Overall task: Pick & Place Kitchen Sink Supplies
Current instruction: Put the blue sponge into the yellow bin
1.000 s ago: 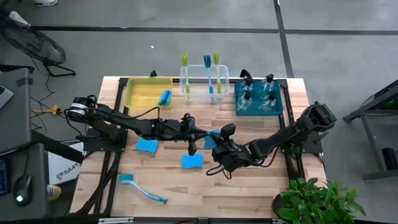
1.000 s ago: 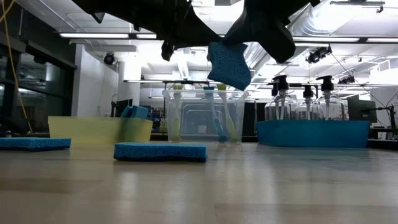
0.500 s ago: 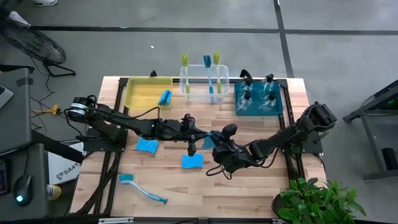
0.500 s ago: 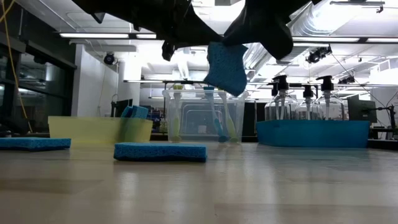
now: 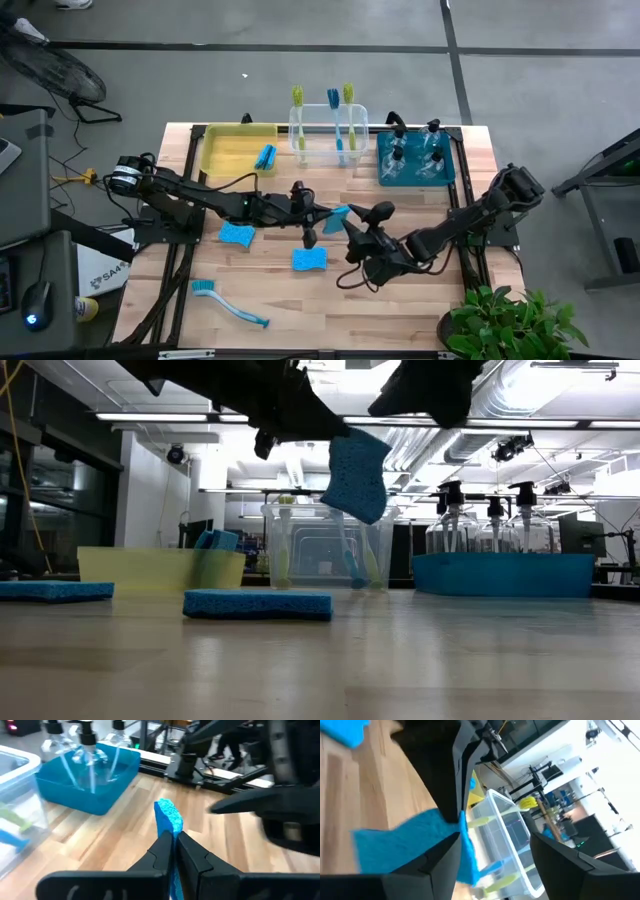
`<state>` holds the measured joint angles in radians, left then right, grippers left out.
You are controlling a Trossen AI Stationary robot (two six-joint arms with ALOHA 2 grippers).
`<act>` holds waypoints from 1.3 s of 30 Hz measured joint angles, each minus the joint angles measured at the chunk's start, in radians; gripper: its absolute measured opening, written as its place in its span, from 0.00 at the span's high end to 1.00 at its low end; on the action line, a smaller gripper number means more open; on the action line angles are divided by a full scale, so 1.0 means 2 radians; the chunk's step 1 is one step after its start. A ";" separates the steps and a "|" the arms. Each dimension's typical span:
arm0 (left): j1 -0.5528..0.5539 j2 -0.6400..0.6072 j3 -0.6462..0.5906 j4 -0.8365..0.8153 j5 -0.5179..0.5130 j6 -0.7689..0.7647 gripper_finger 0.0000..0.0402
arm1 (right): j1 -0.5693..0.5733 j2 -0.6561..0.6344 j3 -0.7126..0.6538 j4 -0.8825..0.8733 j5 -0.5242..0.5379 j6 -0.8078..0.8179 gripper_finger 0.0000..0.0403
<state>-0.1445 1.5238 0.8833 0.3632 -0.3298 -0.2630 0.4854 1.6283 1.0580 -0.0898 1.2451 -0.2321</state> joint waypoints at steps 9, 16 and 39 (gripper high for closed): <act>0.000 -0.001 0.000 -0.026 -0.103 0.013 0.97 | 0.014 -0.013 0.000 -0.053 0.011 0.131 0.42; 0.000 -0.033 0.000 -0.077 -0.157 0.031 0.97 | 0.008 -0.013 0.000 -0.126 -0.026 0.226 0.42; 0.001 -0.321 -0.098 -0.302 -0.381 0.063 0.97 | -0.025 -0.013 -0.050 -0.118 -0.104 0.296 0.42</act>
<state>-0.1432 0.8818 0.6880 -0.2412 -1.0918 -0.1375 0.4358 1.6016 0.9585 -0.3254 1.0363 0.3595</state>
